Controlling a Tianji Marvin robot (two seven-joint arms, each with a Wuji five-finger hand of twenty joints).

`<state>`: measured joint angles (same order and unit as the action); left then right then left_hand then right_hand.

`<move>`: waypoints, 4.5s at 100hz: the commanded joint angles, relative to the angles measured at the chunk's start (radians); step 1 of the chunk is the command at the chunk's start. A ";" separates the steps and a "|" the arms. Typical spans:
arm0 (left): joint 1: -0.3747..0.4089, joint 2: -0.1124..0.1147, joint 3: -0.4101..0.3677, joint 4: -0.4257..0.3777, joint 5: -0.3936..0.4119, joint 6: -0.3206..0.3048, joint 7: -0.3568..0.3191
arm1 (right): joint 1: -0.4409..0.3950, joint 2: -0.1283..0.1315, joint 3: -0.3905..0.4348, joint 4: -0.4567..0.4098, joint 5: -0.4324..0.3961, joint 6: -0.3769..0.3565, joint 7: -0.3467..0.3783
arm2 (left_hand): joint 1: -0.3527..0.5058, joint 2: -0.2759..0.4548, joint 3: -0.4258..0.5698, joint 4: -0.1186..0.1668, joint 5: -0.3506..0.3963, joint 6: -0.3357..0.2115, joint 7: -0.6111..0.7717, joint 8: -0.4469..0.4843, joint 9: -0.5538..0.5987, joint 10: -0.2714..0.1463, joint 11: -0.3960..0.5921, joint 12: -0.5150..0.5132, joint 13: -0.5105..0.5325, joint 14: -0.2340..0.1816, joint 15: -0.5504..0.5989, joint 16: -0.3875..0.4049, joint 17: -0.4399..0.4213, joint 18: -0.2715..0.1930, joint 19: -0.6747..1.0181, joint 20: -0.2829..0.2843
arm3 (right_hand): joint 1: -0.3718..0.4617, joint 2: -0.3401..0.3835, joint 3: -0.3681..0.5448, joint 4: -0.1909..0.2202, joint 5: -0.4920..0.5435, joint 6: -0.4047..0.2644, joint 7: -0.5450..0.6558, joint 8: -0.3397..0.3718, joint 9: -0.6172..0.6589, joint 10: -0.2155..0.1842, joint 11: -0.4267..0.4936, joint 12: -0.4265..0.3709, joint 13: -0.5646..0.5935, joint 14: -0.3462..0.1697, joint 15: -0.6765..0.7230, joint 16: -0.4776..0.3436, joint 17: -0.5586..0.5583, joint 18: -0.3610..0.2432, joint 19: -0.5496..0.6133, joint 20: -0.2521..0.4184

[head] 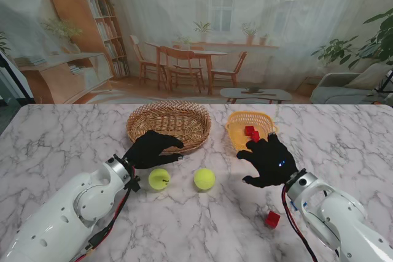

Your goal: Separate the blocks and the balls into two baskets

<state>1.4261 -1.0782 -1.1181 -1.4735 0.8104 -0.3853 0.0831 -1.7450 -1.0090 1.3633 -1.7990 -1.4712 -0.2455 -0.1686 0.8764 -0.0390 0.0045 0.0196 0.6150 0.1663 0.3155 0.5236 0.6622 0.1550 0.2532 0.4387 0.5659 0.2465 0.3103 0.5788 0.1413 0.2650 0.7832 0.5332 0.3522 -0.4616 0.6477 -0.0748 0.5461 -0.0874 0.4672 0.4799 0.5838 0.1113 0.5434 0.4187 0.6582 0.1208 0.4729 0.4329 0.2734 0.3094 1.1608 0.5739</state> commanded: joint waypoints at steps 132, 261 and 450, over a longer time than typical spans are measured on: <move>-0.003 0.003 0.015 -0.007 0.005 0.018 -0.029 | -0.329 -0.010 0.025 0.046 -0.068 0.328 -0.177 | -0.001 0.044 -0.026 -0.015 0.031 -0.019 0.015 0.006 0.021 -0.022 0.011 0.002 0.014 -0.001 0.018 0.006 -0.002 0.018 0.015 0.007 | -0.066 0.004 -0.027 0.016 0.077 0.127 -0.012 0.040 0.001 0.026 -0.008 0.013 0.004 0.024 -0.016 0.014 -0.006 0.038 -0.008 -0.007; -0.012 0.004 0.022 0.004 0.026 0.017 -0.018 | -0.329 -0.015 -0.005 0.119 -0.031 0.417 -0.205 | 0.000 0.045 -0.026 -0.015 0.031 -0.020 0.016 0.007 0.021 -0.021 0.012 0.002 0.014 -0.001 0.018 0.006 -0.004 0.019 0.014 0.007 | -0.010 -0.061 0.096 0.010 0.161 0.069 0.101 0.164 0.046 0.012 0.075 0.075 0.039 0.007 0.074 0.059 0.027 0.025 0.008 -0.005; -0.019 0.003 0.029 0.015 0.017 0.013 -0.016 | -0.033 -0.009 0.034 0.090 0.034 0.119 -0.092 | -0.001 0.045 -0.025 -0.014 0.030 -0.020 0.018 0.007 0.021 -0.021 0.013 0.002 0.014 0.000 0.019 0.007 -0.003 0.018 0.015 0.006 | 0.181 -0.087 0.202 -0.103 0.209 -0.026 0.487 -0.017 0.201 -0.052 0.147 0.162 0.150 -0.016 0.132 0.092 0.110 0.013 0.042 -0.029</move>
<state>1.4075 -1.0742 -1.0911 -1.4609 0.8296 -0.3709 0.0805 -1.8167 -1.0176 1.4068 -1.7196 -1.4348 -0.1200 -0.2682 0.8764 -0.0390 0.0045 0.0196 0.6150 0.1661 0.3189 0.5236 0.6622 0.1448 0.2532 0.4387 0.5663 0.2465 0.3103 0.5790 0.1414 0.2650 0.7832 0.5332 0.4490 -0.5656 0.7975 -0.1952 0.7300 -0.0362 0.8481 0.4623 0.7750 0.0688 0.6809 0.5733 0.7983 0.1087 0.5698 0.5137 0.3823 0.3104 1.1909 0.5513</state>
